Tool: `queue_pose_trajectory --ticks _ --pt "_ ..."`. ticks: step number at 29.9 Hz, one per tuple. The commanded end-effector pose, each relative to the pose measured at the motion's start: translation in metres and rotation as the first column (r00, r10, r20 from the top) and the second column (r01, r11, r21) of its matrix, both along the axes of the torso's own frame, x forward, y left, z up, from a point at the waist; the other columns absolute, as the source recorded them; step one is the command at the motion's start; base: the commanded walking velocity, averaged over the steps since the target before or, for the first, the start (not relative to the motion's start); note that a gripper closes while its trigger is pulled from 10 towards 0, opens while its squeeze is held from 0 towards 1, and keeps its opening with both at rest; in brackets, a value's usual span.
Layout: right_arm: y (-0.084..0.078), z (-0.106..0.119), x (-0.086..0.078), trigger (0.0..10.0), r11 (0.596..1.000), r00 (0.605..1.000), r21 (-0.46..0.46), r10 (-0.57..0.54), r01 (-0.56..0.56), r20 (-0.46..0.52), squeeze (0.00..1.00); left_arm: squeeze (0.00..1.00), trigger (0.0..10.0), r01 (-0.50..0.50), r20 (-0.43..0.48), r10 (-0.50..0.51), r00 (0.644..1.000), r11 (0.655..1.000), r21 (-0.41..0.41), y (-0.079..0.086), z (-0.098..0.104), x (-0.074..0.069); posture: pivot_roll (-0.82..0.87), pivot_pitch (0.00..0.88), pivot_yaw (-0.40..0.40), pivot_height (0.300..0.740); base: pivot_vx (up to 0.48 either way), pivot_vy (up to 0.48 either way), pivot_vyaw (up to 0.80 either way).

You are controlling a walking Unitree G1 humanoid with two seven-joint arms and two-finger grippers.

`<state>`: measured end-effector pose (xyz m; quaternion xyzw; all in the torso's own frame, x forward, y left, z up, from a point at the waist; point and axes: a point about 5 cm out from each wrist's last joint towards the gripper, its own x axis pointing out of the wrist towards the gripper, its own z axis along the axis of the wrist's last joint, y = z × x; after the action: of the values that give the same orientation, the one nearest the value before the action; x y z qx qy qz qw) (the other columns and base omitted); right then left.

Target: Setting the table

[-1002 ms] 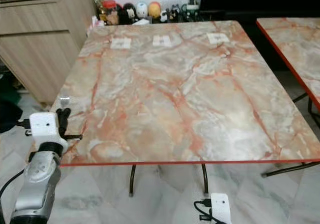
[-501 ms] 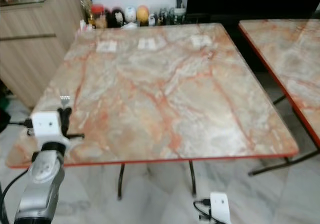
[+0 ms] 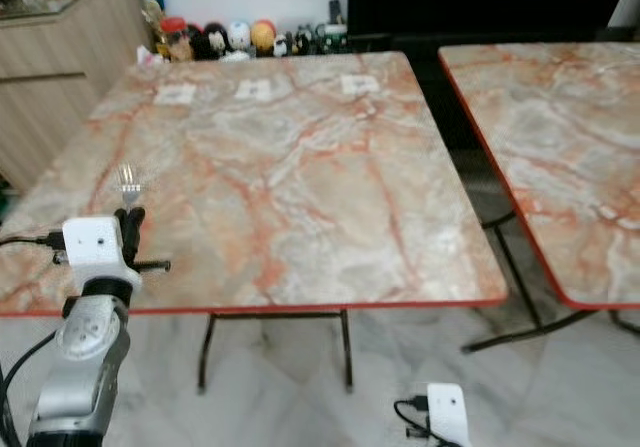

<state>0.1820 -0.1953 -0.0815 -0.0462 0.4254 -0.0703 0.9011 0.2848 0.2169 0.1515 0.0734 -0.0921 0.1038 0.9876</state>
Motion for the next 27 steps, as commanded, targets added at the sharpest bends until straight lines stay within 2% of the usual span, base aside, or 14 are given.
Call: queue_pose_trajectory --ticks 1,15,27 --pt "0.0036 -0.0007 -0.0005 10.0 1.0 1.0 0.007 0.011 -0.011 -0.002 0.0 0.0 10.0 -0.002 0.004 0.002 1.0 1.0 -0.005 0.0004 0.0027 -0.0002 -0.03 0.051 0.031 0.732 0.0 -0.469 0.53" --pt "0.0019 0.0003 0.0012 10.0 1.0 1.0 0.011 -0.006 0.006 0.004 0.0 0.0 10.0 0.006 0.001 -0.006 1.0 1.0 0.003 -0.0016 0.0046 0.0013 -0.04 0.049 0.035 0.732 0.0 -0.467 0.0" --pt "-0.0037 -0.0016 -0.0039 10.0 1.0 1.0 0.014 -0.026 0.026 -0.015 0.0 0.0 10.0 0.01 0.0 -0.01 1.0 1.0 0.011 -0.0022 0.0052 0.0019 -0.04 0.049 0.037 0.732 0.0 -0.466 0.0"
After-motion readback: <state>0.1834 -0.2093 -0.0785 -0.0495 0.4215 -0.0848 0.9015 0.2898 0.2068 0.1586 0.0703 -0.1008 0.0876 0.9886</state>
